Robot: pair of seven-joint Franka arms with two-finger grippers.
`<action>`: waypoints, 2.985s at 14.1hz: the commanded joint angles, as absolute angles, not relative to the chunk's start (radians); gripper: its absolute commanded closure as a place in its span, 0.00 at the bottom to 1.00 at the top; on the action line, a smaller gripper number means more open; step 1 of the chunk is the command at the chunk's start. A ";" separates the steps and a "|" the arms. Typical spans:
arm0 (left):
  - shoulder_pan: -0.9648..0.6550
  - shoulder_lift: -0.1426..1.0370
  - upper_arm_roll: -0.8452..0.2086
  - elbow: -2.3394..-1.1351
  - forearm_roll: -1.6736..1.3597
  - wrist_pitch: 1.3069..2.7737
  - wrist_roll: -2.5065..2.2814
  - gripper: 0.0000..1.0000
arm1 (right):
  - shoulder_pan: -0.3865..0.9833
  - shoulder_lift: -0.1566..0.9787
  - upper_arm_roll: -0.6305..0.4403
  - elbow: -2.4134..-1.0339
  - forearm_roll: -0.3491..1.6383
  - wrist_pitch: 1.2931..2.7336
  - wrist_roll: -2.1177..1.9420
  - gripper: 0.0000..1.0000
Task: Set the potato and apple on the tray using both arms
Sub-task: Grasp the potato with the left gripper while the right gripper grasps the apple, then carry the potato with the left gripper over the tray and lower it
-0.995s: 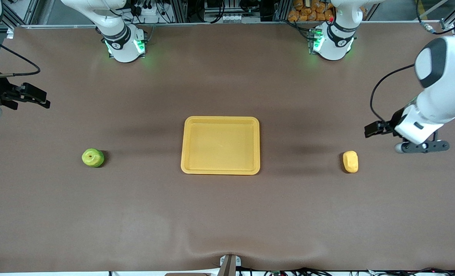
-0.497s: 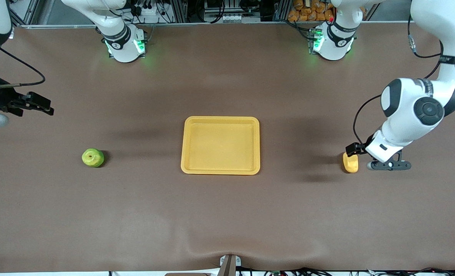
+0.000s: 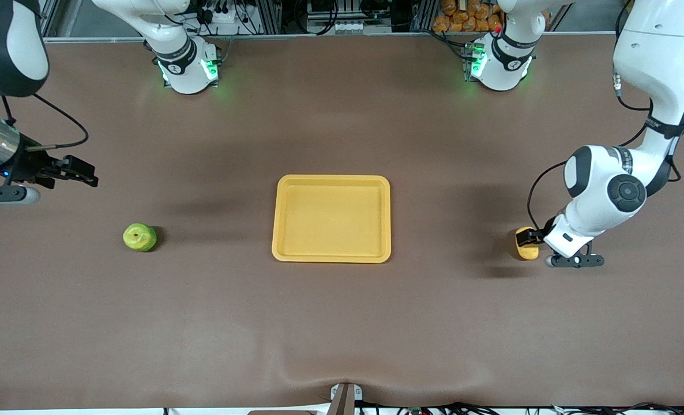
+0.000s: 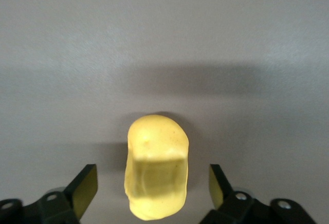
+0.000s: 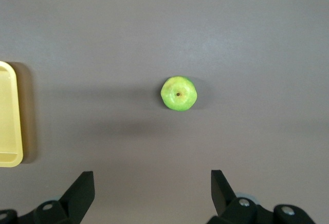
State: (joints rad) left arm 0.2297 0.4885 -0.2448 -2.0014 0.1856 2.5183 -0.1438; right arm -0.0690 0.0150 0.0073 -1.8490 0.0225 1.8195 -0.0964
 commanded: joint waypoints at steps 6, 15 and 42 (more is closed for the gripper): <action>0.233 0.515 -0.252 -1.993 0.210 2.525 -0.173 0.29 | -0.077 0.181 0.021 -1.760 0.023 1.807 -0.198 0.00; 0.222 0.491 -0.262 -1.993 0.212 2.502 -0.170 1.00 | -0.063 0.385 0.023 -1.543 0.025 1.700 -0.252 0.00; -0.328 0.617 -0.411 -1.703 0.222 2.298 -0.744 1.00 | -0.147 0.419 0.018 -2.075 0.044 2.487 -0.937 0.00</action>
State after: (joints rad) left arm -0.3092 0.5898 -0.4314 -1.7398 0.1896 2.3172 -0.7204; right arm -0.1307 0.4121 0.0021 -2.0652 0.0585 2.4692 -0.9222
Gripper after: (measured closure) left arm 0.529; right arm 0.000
